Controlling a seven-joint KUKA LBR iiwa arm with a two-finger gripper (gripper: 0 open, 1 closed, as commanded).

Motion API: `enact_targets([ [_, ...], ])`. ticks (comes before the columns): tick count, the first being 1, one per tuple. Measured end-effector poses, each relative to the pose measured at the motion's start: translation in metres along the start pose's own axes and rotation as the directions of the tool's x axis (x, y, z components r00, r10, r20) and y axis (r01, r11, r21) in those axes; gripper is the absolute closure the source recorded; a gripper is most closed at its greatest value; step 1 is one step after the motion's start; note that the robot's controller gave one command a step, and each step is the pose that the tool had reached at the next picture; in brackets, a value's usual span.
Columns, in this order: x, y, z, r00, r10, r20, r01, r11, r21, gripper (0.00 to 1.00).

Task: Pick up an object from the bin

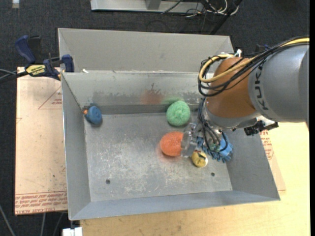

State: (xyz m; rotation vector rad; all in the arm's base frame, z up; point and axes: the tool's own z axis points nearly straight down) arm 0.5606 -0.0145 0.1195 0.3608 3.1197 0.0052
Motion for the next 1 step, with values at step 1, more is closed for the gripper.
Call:
enact_targets([
  [1,-0.0013,0.0004,-0.0146,1.0,-0.001,0.005,0.001,1.0,-0.001,1.0],
])
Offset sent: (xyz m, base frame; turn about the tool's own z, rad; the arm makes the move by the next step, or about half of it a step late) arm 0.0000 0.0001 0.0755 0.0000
